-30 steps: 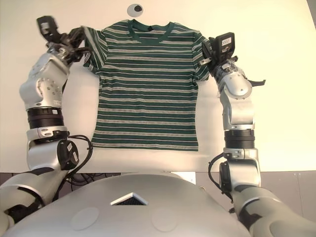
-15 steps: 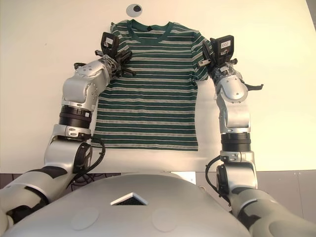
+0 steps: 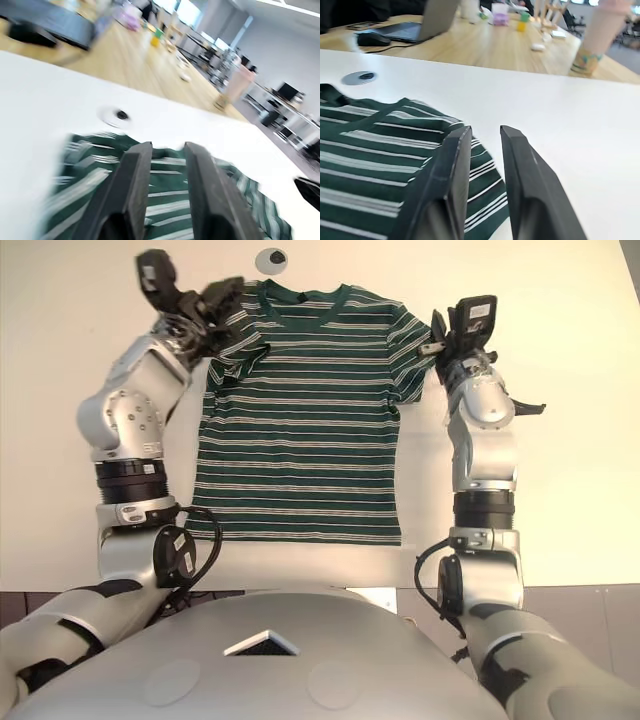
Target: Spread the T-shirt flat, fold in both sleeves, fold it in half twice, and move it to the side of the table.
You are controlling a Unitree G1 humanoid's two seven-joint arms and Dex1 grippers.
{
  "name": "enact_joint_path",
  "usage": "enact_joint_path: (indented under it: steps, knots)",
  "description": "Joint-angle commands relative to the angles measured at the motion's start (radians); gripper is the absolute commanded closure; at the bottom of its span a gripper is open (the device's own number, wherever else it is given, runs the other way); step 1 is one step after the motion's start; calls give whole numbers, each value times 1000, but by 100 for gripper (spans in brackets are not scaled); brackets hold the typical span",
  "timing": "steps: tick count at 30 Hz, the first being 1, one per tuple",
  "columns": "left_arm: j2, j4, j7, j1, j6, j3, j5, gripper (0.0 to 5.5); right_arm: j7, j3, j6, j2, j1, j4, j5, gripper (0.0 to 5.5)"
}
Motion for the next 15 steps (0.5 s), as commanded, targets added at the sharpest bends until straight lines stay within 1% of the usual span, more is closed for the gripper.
enact_joint_path:
  steps: [1,3,6,11,15]
  knots:
    - [54,-32,32,27,-1,66,-12,436,-48,-116,202,14,-95,99,103,446]
    - [65,-43,40,44,0,80,-16,436,-56,-162,305,18,-133,133,157,446]
    - [69,-58,45,64,3,79,-17,436,-86,-220,388,26,-175,177,213,446]
    - [68,-67,54,66,6,77,-27,436,-110,-252,480,49,-193,210,258,446]
    - [70,-58,57,54,6,76,-33,436,-103,-247,505,65,-196,206,270,446]
